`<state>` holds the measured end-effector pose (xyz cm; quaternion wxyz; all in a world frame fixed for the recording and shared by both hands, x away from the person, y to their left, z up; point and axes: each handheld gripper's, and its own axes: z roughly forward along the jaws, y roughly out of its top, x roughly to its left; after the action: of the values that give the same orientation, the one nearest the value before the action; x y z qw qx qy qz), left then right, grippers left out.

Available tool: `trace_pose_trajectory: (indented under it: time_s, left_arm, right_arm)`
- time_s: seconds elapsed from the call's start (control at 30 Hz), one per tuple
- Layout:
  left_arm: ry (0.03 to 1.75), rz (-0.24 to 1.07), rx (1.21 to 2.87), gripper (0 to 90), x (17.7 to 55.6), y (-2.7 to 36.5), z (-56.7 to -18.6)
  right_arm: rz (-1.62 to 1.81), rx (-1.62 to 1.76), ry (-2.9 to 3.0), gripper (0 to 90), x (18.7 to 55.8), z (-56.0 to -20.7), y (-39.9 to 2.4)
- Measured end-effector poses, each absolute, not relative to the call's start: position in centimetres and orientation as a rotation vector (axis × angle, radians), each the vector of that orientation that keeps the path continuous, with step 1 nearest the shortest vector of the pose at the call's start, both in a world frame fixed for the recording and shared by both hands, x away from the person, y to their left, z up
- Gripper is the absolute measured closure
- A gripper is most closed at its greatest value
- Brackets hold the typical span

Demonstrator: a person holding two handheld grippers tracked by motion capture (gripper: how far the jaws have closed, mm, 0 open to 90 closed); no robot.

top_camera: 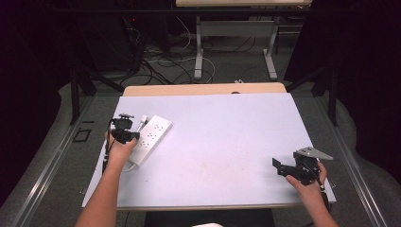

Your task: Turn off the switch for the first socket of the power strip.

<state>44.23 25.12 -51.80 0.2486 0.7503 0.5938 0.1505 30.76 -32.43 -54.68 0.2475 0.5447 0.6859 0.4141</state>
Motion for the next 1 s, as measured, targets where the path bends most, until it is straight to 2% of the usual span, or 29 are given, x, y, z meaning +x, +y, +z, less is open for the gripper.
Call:
trace_pose_trajectory:
  time_s: [1.0]
  left_arm:
    - [1.620, 0.420, 2.030, 89.9, 44.34, 24.77, -52.13]
  right_arm:
    - [1.135, 1.496, 1.864, 7.8, 30.70, -54.63, -32.45]
